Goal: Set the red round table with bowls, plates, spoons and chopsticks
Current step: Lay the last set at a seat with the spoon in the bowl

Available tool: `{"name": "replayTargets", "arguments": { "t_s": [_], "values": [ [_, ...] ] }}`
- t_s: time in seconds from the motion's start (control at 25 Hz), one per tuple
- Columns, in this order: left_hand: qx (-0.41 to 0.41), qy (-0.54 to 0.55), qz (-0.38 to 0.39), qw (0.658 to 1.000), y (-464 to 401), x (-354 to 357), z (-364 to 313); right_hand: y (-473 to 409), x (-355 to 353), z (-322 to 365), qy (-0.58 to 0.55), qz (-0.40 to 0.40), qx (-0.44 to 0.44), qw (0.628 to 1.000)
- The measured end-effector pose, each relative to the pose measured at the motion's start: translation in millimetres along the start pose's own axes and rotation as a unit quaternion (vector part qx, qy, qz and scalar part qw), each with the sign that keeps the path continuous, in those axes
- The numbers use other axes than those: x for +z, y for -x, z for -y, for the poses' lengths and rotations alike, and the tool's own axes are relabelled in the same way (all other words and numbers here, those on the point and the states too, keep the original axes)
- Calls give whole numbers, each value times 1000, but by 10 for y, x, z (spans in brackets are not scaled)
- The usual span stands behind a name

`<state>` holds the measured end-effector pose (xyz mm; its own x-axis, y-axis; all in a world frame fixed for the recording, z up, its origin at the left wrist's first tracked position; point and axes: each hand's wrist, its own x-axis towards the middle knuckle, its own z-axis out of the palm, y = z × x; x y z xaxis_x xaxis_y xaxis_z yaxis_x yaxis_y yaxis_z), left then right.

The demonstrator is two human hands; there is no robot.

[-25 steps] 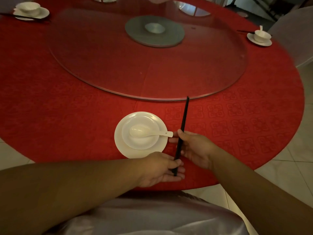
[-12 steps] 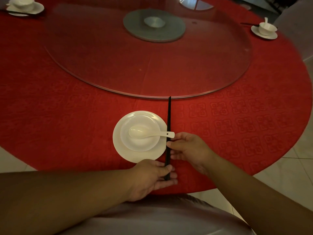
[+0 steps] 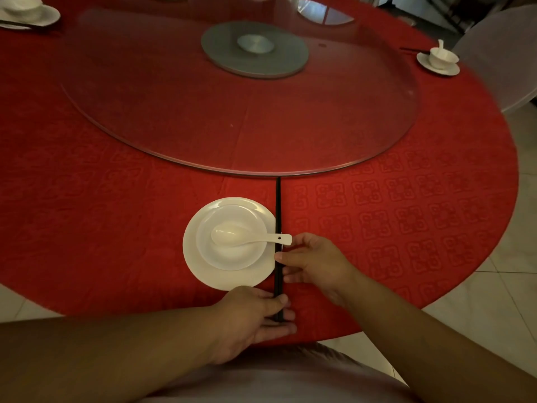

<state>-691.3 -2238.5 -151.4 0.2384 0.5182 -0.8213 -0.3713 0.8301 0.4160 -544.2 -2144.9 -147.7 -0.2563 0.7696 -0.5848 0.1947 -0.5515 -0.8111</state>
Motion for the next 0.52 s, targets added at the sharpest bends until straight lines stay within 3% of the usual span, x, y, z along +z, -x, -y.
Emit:
{"name": "replayTargets", "arguments": {
  "t_s": [0.36,0.52],
  "values": [
    [-10,-54,-10,998,52,24,-42,-2,-3,4,-7,8,16,1000],
    [-66,-171,-4,983,232,-155,-147,-6,-12,27,1,8,18,1000]
  ]
}}
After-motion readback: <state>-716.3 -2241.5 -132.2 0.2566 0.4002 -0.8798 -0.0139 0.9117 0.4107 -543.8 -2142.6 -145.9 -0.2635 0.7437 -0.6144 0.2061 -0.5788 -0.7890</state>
